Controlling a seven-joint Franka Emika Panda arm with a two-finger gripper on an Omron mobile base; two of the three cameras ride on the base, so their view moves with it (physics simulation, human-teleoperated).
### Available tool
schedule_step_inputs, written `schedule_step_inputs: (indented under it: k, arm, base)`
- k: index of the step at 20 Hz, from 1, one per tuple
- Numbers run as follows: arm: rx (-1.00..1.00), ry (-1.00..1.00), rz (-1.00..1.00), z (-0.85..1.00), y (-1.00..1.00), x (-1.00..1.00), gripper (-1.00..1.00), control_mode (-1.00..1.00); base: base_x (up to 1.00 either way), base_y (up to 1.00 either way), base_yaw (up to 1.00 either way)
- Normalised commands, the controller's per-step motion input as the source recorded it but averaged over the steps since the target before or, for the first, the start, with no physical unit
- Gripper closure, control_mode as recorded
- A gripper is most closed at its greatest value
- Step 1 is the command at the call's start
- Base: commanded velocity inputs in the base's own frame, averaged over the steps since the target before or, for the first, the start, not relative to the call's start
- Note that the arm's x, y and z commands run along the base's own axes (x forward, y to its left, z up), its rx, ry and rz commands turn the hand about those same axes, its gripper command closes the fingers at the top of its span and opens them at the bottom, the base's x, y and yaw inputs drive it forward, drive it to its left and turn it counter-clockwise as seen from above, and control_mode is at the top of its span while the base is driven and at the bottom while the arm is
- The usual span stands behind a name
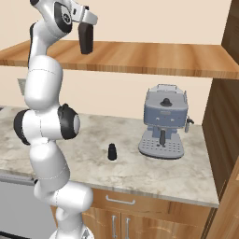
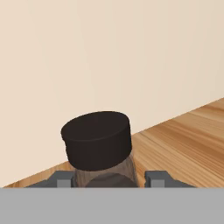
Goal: There are various items on the counter. Only move the condiments/shakers into the cabinet.
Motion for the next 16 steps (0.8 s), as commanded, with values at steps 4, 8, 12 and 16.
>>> schedule_step_inputs:
  k: [4,8,12,16]
  arm:
    - [0.00,0.00,0.00,0.00,0.00,0.00,-1.00,-1.00]
    - [0.00,0.00,0.00,-0.09,0.00,-0.57,-1.00,-1.00]
    - [0.00,0.00,0.00,-0.24,0.00,-0.74,-1.00,-1.00]
    - [0.00,-0.04,0.00,-0.29,0.00,-0.93,-1.00,-1.00]
  base:
    - [0.00,0.00,0.00]
    - [0.00,0.00,0.00]
    - [0.00,0.00,0.00]
    - [0.00,0.00,0.00]
